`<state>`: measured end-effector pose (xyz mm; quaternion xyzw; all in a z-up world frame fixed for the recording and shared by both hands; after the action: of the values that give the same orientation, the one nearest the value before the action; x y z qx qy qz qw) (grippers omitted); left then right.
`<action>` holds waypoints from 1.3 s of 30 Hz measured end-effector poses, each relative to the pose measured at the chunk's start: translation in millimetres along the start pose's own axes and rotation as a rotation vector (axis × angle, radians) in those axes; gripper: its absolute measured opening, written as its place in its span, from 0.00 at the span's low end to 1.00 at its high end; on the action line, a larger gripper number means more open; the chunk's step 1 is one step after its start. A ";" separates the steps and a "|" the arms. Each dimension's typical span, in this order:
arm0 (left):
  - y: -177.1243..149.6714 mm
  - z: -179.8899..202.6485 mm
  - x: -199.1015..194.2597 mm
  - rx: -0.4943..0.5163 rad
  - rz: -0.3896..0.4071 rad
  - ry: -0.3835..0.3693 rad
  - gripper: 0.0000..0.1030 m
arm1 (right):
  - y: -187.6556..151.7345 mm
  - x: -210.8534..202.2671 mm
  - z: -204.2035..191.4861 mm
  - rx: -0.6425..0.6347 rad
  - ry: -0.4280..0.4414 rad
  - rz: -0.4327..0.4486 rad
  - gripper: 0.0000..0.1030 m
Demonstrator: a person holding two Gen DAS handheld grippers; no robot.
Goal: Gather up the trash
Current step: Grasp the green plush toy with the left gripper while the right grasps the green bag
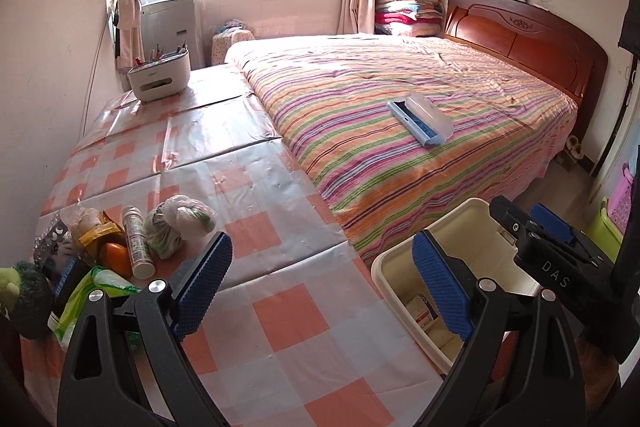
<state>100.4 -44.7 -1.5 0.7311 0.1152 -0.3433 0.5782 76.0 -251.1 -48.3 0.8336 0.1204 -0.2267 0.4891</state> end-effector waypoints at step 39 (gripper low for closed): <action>-133.4 -355.8 -87.5 -0.583 -0.117 0.419 0.88 | -151.8 82.9 -278.7 -0.354 0.482 -0.606 0.74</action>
<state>91.7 345.0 -14.1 0.5822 0.3660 -0.1713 0.7055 156.3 64.4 -88.1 0.6927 0.5080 -0.1347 0.4939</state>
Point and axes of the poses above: each gripper's, at about its wrist camera, not at the fingertips, and x roughly the way its jaws point, z to its right, y to its top, the point moved 3 cm from there along x, roughly the way its jaws point, and after that the axes turned 8 degrees about x, right-handed, at the moved point
